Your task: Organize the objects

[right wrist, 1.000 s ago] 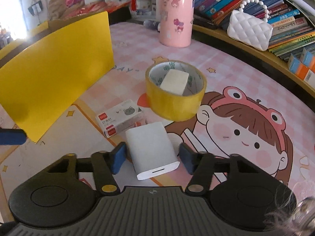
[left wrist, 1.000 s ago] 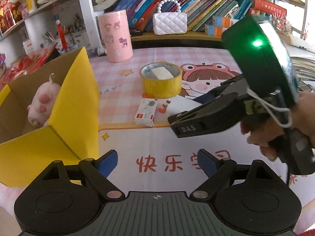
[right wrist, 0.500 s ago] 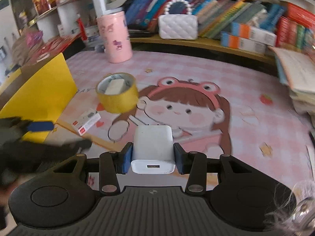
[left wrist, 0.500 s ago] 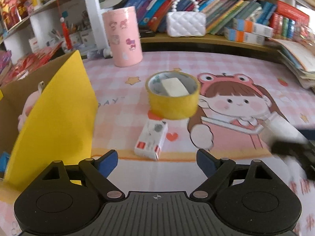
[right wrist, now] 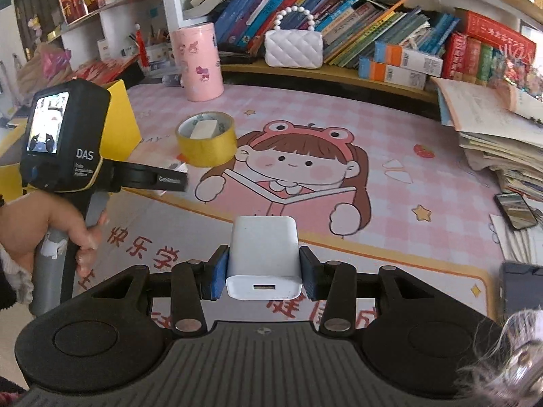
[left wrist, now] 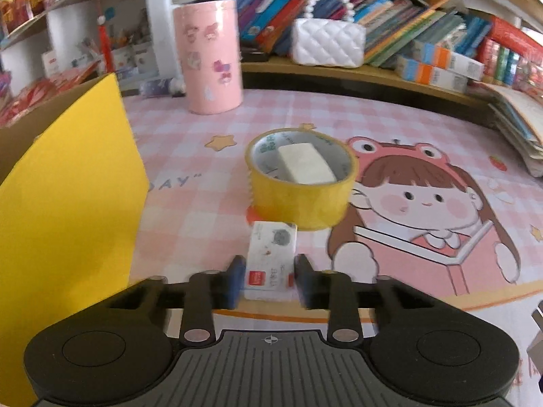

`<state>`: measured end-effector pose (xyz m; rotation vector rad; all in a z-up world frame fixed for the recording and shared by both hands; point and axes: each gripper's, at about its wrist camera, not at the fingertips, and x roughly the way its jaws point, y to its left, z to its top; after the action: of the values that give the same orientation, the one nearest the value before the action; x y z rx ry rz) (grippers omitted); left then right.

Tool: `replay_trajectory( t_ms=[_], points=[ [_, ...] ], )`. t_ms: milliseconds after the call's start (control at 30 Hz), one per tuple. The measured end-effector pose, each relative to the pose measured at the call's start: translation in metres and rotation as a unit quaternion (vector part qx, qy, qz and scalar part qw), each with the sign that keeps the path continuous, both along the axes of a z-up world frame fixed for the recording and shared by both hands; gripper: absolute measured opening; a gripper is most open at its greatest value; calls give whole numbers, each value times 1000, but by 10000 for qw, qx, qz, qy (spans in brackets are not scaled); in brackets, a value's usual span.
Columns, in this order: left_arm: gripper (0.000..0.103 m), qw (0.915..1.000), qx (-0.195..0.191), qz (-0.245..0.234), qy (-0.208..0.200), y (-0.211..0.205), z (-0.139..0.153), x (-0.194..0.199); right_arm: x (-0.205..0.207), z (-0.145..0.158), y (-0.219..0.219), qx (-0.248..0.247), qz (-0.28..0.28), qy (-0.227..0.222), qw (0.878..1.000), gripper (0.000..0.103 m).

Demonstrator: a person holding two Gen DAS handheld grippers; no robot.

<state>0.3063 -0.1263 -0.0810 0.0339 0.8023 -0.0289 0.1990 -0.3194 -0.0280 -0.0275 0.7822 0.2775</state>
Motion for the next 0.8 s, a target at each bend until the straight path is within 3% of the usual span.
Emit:
replay_trajectory(
  t_ms=[433, 800],
  points=[
    [27, 9919, -700, -969, -427, 10, 54, -87, -24, -2, 14, -21, -534, 204, 9984, 41],
    [27, 9920, -830, -905, -278, 66, 59, -160, -58, 3, 74, -98, -216, 217, 9995, 41]
  ],
)
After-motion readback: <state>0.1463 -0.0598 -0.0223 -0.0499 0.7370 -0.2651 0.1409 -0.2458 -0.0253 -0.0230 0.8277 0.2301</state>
